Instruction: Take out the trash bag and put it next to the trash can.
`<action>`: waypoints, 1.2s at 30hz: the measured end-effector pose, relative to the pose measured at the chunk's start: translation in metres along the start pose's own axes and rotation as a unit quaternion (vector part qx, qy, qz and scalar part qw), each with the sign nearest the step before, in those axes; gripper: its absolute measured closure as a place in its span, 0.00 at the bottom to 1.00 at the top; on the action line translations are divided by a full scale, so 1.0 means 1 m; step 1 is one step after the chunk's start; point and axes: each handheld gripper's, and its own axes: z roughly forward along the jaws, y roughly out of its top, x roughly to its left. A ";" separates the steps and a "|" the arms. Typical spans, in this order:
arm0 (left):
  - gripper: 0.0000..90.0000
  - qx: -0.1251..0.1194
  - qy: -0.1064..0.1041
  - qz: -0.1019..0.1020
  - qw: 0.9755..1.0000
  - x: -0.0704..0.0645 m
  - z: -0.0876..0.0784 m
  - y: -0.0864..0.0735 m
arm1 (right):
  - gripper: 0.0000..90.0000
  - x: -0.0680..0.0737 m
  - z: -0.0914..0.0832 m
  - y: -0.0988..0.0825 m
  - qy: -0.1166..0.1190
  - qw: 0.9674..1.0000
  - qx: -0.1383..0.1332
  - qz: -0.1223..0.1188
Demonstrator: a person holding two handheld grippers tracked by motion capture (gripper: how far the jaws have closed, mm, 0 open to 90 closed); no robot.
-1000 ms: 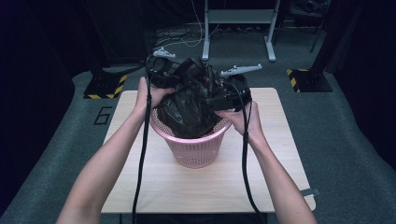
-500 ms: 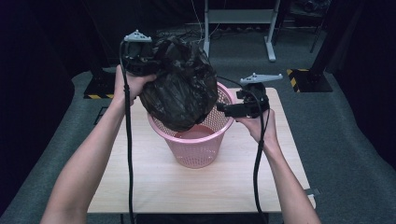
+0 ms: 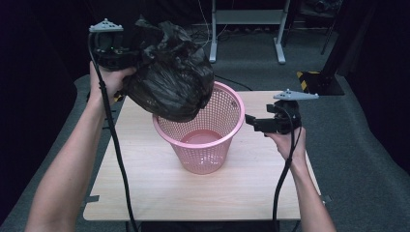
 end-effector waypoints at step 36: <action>1.00 0.005 0.070 -0.112 0.991 0.083 -0.019 -0.095 | 0.11 -0.060 0.034 -0.112 -0.037 0.991 0.073 0.103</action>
